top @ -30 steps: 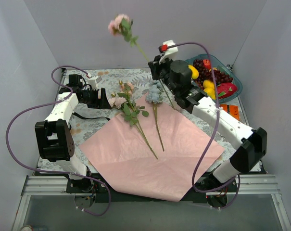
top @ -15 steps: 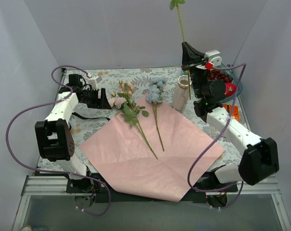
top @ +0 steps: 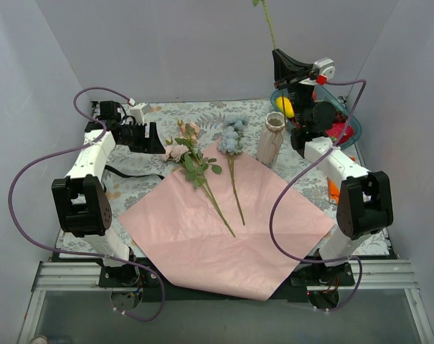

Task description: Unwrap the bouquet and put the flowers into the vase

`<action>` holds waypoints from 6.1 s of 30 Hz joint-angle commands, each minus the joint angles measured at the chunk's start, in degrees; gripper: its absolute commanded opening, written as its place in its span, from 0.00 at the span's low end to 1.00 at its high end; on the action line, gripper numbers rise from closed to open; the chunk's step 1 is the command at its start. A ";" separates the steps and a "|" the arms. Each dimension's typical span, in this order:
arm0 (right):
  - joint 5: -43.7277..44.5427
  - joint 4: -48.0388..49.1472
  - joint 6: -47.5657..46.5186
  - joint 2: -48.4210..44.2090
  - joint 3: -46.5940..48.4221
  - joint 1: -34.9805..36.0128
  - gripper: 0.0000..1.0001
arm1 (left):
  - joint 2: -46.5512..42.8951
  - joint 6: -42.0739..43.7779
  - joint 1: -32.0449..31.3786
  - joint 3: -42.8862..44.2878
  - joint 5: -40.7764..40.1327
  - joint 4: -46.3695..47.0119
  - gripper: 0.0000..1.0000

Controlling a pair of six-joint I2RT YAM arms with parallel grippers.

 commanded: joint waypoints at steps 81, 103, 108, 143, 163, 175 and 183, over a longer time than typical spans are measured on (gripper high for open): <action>-11.74 29.82 3.83 -16.57 -29.34 -8.84 0.75 | 2.61 1.30 -5.62 7.25 -1.10 -6.25 0.68; -20.79 -37.71 -7.60 -8.34 6.51 -8.92 0.74 | 2.17 0.59 -5.70 5.50 -0.40 -3.70 0.68; -21.24 -35.52 -7.25 -6.58 4.14 -8.84 0.74 | 2.35 0.77 -5.70 5.23 -0.22 -3.70 0.68; -21.41 -18.38 -2.24 -4.54 -2.54 -10.15 0.08 | 2.00 1.21 -5.70 3.48 -1.89 -2.47 0.68; -15.36 -10.36 0.49 -17.46 -22.15 -10.07 0.93 | 1.38 1.74 -5.70 3.92 -1.80 -3.26 0.68; -12.70 -32.50 -6.46 -34.85 -27.32 -7.70 0.98 | 0.32 2.00 -5.70 3.04 -1.27 -3.26 0.68; -18.59 -58.97 1.43 -33.12 -18.63 -3.04 0.98 | -0.20 1.65 -5.70 3.65 -1.27 -3.26 0.69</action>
